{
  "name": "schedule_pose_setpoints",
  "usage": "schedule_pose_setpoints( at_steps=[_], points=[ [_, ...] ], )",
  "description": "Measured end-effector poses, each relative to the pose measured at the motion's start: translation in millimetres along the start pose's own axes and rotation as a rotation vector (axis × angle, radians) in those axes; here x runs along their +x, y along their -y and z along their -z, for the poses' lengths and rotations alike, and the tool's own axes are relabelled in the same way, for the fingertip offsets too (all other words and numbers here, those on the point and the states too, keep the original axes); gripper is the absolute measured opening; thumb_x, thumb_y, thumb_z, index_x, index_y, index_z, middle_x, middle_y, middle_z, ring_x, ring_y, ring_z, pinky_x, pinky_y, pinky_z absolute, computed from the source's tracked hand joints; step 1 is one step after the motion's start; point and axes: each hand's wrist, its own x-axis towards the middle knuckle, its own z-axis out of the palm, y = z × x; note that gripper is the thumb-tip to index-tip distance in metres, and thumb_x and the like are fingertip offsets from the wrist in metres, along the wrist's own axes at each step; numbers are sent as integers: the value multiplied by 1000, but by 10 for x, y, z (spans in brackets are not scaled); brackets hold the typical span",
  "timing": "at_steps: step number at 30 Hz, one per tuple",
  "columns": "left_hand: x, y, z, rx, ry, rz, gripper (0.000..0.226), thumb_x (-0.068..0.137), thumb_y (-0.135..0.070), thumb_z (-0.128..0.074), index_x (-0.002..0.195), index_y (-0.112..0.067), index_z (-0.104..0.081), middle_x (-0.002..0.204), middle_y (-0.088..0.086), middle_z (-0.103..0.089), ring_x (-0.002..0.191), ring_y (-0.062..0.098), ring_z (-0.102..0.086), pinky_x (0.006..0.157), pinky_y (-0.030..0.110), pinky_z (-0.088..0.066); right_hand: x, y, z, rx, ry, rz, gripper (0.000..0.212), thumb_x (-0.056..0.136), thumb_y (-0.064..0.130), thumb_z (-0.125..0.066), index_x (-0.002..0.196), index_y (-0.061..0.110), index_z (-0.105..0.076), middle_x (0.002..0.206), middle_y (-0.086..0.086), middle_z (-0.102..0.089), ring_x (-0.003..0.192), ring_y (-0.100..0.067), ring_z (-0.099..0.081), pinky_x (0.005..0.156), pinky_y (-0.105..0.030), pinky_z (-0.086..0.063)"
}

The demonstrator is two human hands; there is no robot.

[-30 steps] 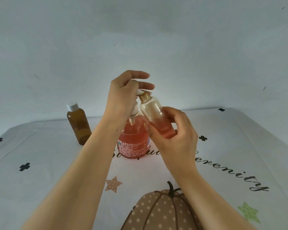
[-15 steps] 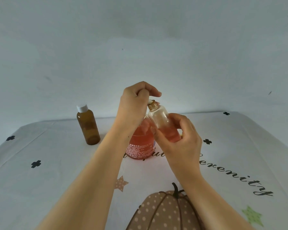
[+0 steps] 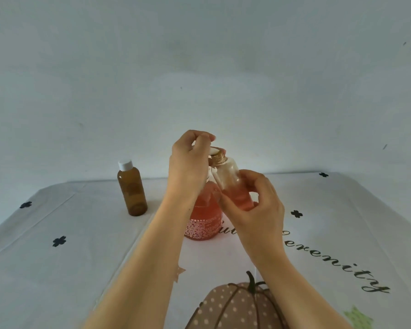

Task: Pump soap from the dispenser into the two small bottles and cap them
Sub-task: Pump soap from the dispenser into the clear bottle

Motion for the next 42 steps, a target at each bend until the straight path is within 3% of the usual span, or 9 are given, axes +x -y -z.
schedule_pose_setpoints(
  at_steps=[3, 6, 10, 13, 16, 22, 33, 38, 42],
  points=[
    [31, 16, 58, -54, 57, -40, 25, 99, -32, -48, 91, -15, -65, 91, 5, -73, 77, 19, -68, 71, 44, -52, 16, 21, 21, 34, 30, -23, 42, 73, 41, -84, 104, 42, -56, 102, 17, -64, 95, 1, -61, 76, -13, -49],
    [4, 90, 99, -16, -25, -220, 25, 98, -38, -49, 93, -18, -64, 92, -6, -68, 77, 11, -64, 69, 44, -51, 7, 38, 36, 51, 44, -33, 41, 73, 46, -82, 105, 40, -58, 102, 16, -65, 97, 2, -61, 78, -16, -50],
    [20, 170, 168, 166, -239, -621, 22, 94, -29, -60, 79, -14, -62, 82, 0, -63, 78, 15, -62, 71, 23, -50, -4, 10, 32, 46, 40, -26, 38, 74, 40, -84, 104, 31, -62, 98, 15, -66, 96, -1, -62, 79, -15, -49],
    [67, 272, 236, 352, -276, -910, 23, 91, -17, -64, 72, -4, -65, 73, 2, -61, 72, 17, -57, 67, 24, -45, -4, -9, 5, 48, 47, -24, 39, 76, 38, -83, 107, 27, -63, 98, 13, -67, 95, -4, -63, 81, -22, -53],
    [69, 340, 268, 421, -278, -1032, 15, 90, -12, -63, 82, -3, -71, 79, 5, -66, 77, 15, -58, 70, 27, -48, -15, -11, -8, 55, 46, -26, 39, 77, 38, -83, 109, 26, -64, 99, 13, -67, 96, -4, -63, 82, -29, -56],
    [59, 410, 285, 470, -217, -1107, 15, 89, -10, -62, 92, 2, -71, 89, 11, -66, 81, 25, -64, 69, 37, -53, -25, -31, -10, 68, 37, -34, 40, 77, 38, -82, 111, 27, -64, 102, 13, -67, 98, -6, -64, 83, -37, -57],
    [2, 504, 196, 397, -256, -986, 15, 90, -9, -61, 83, 0, -69, 86, -4, -53, 75, 23, -56, 67, 34, -48, -44, -74, 8, 30, 33, -56, 38, 75, 28, -83, 110, 25, -67, 100, 12, -66, 91, -5, -64, 77, -20, -53],
    [-125, 551, 165, 416, -222, -902, 23, 93, -14, -51, 105, 0, -65, 105, 2, -54, 99, 17, -55, 86, 16, -43, -33, -19, 11, 46, 58, -57, 38, 76, 28, -82, 110, 30, -64, 101, 13, -67, 94, -3, -62, 78, -14, -49],
    [-134, 546, 178, 455, -184, -897, 27, 94, -9, -47, 117, 1, -59, 117, 10, -54, 112, 18, -51, 98, 18, -38, -21, -3, -16, 43, 28, -13, 40, 76, 31, -84, 110, 26, -64, 99, 11, -68, 94, -6, -63, 80, -17, -50]
  ],
)
